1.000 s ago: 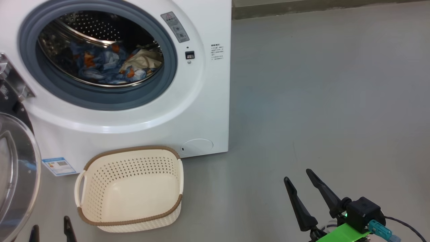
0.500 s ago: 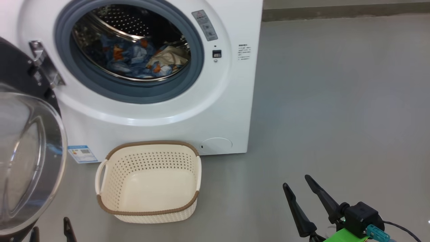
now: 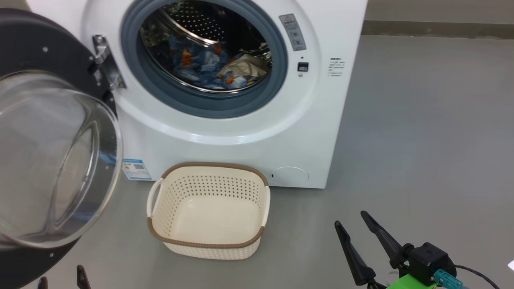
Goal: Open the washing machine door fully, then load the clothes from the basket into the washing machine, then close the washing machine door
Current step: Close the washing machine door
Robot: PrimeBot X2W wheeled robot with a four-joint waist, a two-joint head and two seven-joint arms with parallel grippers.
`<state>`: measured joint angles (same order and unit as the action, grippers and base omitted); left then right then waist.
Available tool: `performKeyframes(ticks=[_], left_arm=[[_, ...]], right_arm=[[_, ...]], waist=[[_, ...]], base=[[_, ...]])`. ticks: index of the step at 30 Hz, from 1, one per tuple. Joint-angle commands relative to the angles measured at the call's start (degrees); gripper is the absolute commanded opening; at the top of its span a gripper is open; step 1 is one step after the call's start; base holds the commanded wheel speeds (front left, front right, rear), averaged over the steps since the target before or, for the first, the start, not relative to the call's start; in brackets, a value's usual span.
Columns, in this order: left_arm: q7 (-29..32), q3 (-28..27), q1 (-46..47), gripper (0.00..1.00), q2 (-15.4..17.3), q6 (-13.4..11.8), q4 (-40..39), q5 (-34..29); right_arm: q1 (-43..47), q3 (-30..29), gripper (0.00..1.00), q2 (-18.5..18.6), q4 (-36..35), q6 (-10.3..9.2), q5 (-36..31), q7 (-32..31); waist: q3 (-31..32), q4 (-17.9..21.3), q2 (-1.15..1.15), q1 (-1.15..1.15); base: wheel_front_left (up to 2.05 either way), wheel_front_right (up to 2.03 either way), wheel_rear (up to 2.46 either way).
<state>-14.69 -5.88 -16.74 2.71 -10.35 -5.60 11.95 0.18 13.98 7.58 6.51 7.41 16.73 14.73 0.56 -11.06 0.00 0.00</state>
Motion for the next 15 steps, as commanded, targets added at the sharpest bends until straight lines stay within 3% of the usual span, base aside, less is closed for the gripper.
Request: performKeyframes(ticks=[1,15], left_arm=[[-0.30,-1.58,1.03,1.00,0.17,-0.38,-1.61,0.37],[-0.30,-1.42,0.39,1.00,0.17,-0.96,-1.89,0.86]], right_arm=[[-0.10,1.29,1.00,0.37,-1.16,0.08,-0.52,0.27],[0.01,1.63,1.00,-0.11,-1.12,0.08,-0.78,0.27]], waist=[[0.17,-1.83,0.00,0.00],[0.11,-8.49,0.00,0.00]], base=[[0.00,0.00,0.00],[0.00,0.00,0.00]])
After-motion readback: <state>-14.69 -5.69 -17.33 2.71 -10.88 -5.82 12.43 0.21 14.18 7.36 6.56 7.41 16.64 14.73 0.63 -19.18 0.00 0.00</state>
